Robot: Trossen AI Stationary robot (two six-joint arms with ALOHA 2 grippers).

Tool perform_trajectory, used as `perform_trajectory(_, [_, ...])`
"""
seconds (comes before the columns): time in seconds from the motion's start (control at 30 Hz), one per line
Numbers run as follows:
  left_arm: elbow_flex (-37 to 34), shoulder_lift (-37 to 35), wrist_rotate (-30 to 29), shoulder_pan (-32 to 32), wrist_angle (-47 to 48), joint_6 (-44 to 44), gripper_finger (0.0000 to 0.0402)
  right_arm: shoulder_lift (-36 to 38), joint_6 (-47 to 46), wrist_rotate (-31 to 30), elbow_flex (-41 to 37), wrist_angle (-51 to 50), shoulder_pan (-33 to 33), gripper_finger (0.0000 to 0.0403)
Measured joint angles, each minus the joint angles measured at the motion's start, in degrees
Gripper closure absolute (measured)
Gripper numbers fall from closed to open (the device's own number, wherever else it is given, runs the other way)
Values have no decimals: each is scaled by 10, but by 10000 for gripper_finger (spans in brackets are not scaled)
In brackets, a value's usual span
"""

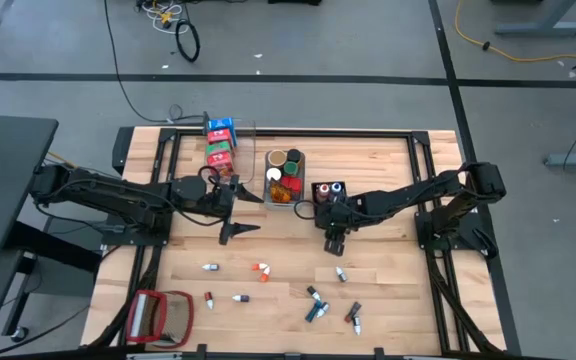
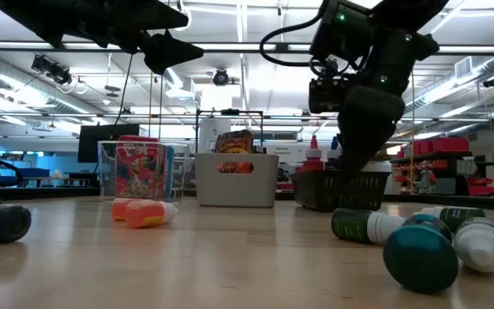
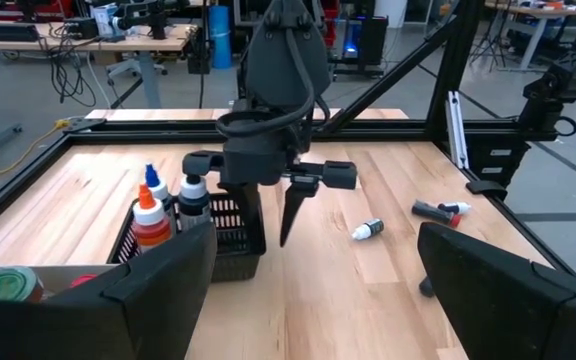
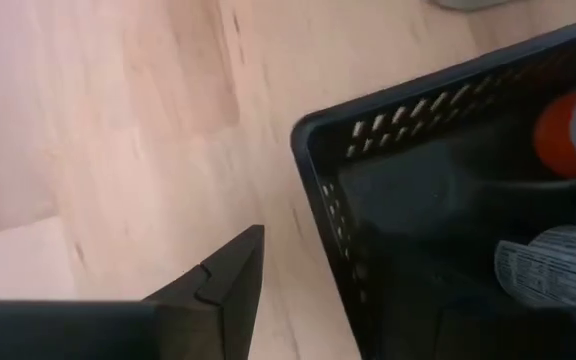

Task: Pick & Place Kitchen Items
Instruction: Adjust the bins

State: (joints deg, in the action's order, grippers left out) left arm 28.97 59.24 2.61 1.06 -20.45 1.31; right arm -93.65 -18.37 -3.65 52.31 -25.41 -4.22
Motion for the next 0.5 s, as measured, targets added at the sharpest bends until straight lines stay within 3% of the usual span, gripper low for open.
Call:
perform_trajectory(0.3, [0, 0, 0, 0, 0, 0, 46, 0, -11, 61, 0, 68, -22, 236])
perform_trajectory(0.5, [0, 0, 0, 0, 0, 0, 46, 0, -22, 65, 0, 83, -52, 236])
